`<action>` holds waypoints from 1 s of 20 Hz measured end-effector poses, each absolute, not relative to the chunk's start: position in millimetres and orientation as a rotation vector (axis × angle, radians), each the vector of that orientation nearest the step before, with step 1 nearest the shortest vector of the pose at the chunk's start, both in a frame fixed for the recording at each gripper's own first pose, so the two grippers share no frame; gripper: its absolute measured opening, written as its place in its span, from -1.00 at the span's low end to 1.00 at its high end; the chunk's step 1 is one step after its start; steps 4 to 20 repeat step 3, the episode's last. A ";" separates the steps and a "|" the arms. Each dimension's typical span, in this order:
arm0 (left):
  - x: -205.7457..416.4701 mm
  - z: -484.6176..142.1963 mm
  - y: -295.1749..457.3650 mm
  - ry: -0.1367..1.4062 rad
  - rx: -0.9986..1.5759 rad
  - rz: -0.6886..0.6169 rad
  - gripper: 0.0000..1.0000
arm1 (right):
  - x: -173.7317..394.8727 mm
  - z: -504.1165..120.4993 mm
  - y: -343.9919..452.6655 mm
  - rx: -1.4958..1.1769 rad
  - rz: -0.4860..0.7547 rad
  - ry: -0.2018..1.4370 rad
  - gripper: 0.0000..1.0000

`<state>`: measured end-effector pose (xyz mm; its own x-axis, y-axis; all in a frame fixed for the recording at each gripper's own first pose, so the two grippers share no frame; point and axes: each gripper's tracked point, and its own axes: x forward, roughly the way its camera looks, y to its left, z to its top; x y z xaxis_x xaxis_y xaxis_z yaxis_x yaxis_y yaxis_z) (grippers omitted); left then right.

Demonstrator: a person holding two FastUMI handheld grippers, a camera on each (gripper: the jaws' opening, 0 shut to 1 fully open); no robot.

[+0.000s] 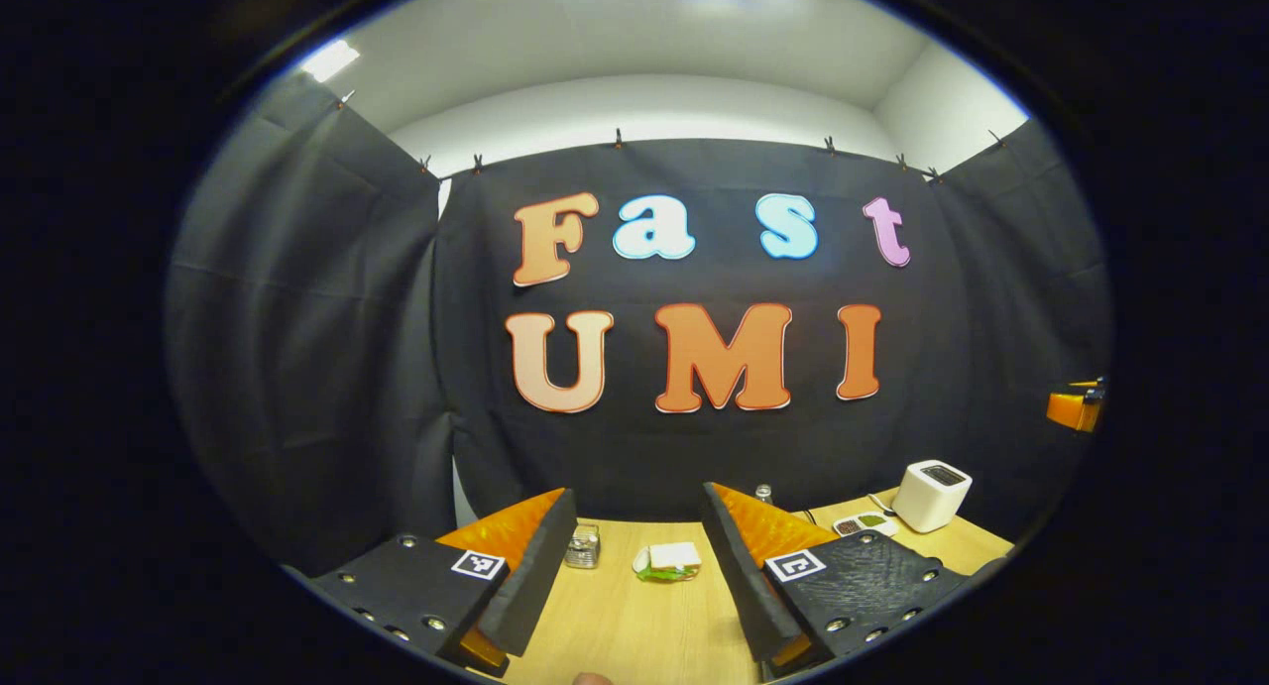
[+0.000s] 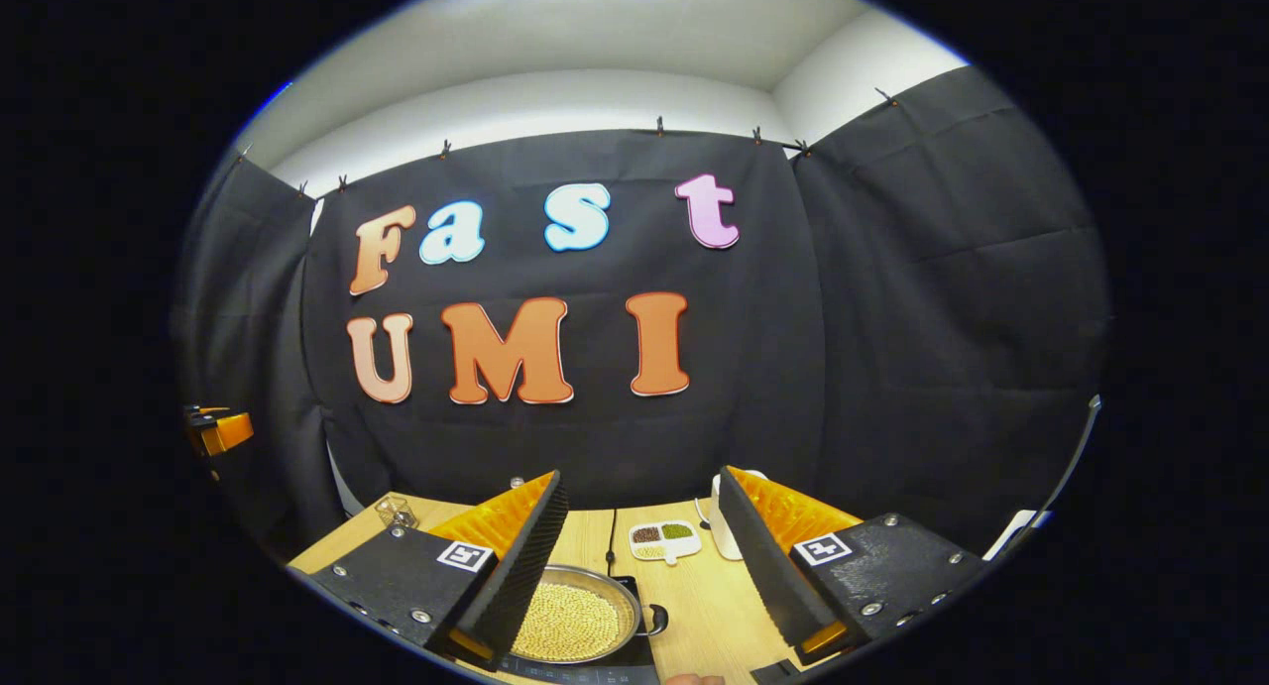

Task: First push the handle of the pot to place it horizontally, then grasp the pot with both hands and set it on the induction cooktop.

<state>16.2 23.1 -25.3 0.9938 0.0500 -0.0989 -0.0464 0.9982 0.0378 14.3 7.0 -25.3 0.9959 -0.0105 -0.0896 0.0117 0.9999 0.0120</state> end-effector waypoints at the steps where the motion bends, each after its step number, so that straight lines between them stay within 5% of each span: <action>1: 11.6 -18.7 29.5 0.089 0.037 0.061 0.61 | 10.1 -18.2 2.1 0.008 -0.019 0.070 0.90; 20: 1.8 -5.1 38.3 0.053 0.020 0.090 0.62 | 1.0 -8.0 -4.1 0.015 -0.027 0.042 0.89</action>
